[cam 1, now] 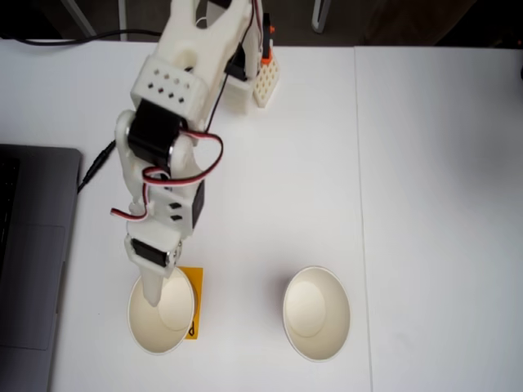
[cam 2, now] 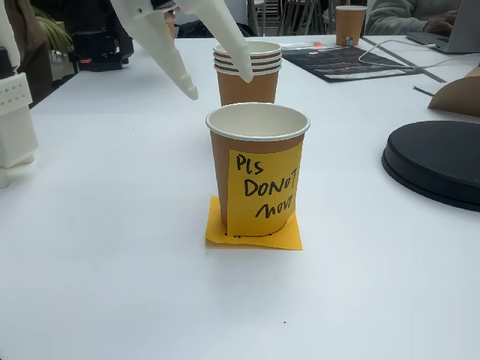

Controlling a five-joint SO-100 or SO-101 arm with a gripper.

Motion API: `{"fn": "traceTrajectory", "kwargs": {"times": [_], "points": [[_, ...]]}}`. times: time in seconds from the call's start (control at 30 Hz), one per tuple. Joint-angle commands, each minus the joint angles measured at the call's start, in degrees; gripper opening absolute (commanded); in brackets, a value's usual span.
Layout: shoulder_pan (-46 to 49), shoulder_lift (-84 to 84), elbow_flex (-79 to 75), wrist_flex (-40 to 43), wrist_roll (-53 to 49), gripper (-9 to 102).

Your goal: Pickup cup and make a pile of cup.

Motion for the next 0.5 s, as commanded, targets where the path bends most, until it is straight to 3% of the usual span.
{"fn": "traceTrajectory", "kwargs": {"times": [0.0, 0.47], "points": [[-0.1, 0.5, -1.1, 1.7, 0.4, 24], [-0.1, -3.4, -2.9, 1.6, 0.4, 24]]}}
